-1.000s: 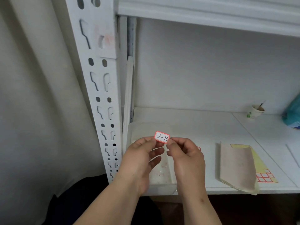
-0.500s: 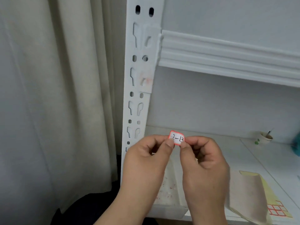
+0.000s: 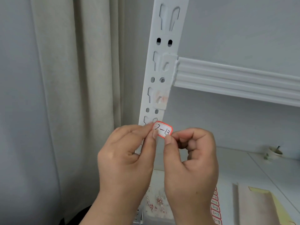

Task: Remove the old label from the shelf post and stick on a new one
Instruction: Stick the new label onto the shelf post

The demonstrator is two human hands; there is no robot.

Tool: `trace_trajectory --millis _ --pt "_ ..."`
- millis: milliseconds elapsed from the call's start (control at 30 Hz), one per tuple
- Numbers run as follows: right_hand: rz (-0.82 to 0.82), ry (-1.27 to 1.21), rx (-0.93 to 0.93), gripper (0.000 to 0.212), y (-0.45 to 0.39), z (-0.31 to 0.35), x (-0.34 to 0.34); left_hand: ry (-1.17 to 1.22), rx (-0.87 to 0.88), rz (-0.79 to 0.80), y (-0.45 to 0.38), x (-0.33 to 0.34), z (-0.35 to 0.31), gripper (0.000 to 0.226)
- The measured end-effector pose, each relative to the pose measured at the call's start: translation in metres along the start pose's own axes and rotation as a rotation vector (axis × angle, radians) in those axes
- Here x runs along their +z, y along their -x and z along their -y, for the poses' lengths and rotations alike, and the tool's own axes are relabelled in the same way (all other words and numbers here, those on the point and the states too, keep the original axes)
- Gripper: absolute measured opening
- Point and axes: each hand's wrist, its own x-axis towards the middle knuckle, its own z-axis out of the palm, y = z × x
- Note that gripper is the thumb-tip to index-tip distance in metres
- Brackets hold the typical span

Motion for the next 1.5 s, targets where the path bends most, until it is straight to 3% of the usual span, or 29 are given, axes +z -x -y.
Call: trace_trajectory --millis 167,367,800,1000,1500 --pt "0.016 -0.066 -0.030 0.018 -0.015 0.009 0.013 0.394 -0.375 -0.075 -0.015 0.002 -0.015 0.029" --pt "-0.049 -0.045 -0.100 0.017 -0.031 0.016 0.023 0.620 -0.583 -0.088 -0.033 0.011 -0.026 0.019" --pt "-0.043 0.045 -0.112 0.017 -0.051 0.005 0.028 0.392 -0.405 0.038 -0.050 0.023 -0.019 0.023" --pt "-0.046 0.047 -0.134 0.022 -0.056 0.008 0.032 0.261 -0.299 0.015 -0.058 0.023 -0.013 0.025" --pt "-0.098 0.198 -0.294 0.016 -0.060 0.012 0.038 0.211 -0.219 -0.002 -0.069 0.026 -0.011 0.024"
